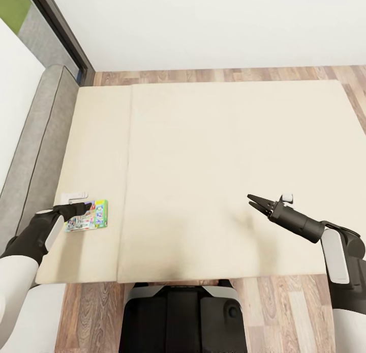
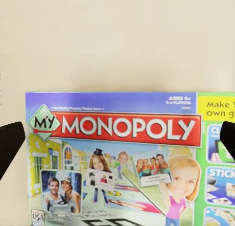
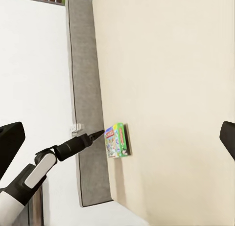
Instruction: Put all the toys in the child's room - the three board games (two on the bed and one on the table), the two jigsaw puzzles on the table, and the tennis ball on the table - inside the toy box on the table in the child's room.
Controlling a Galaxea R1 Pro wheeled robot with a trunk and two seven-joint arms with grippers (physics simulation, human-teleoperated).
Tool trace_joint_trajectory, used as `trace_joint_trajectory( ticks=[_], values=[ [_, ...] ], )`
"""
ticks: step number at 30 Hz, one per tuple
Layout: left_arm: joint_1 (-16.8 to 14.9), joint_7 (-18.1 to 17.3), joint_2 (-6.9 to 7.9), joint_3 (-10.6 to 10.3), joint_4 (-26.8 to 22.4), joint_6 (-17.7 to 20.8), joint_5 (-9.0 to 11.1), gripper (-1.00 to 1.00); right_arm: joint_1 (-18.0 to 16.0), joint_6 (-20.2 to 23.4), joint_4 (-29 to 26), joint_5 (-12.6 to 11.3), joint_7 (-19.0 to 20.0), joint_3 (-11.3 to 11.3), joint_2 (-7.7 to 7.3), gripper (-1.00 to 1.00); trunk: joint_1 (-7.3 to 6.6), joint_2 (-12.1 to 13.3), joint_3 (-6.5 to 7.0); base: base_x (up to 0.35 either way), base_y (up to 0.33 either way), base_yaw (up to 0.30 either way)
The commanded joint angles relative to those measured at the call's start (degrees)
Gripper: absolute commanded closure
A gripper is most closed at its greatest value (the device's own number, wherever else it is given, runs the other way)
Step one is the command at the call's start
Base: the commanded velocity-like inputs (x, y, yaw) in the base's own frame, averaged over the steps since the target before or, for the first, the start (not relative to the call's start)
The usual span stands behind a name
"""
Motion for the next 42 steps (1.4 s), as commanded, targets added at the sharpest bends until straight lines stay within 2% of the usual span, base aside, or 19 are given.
trace_joint_trajectory(
  ticks=[1, 14, 42],
  values=[
    [0.0, -0.1, 0.07, 0.1, -0.1, 0.4, 0.5, -1.0, 0.0, 0.2, 0.0, 0.2, 0.3, -0.1, -0.01, -1.0, 0.03, -0.1, -0.16, 0.0, 0.0, 0.0],
    [0.0, -0.1, 0.58, 0.0, -0.1, 0.3, 0.5, -1.0, 0.0, 0.2, 0.1, 0.3, 0.2, 0.0, 0.16, -1.0, 0.03, -0.1, -1.07, 0.0, 0.0, 0.0],
    [0.0, -0.1, 1.15, 0.1, -0.1, 0.3, 0.4, -1.0, 0.0, 0.2, 0.0, 0.5, -0.2, 0.0, -0.18, -1.0, 0.03, -0.1, -1.18, 0.0, 0.0, 0.0]
  ],
)
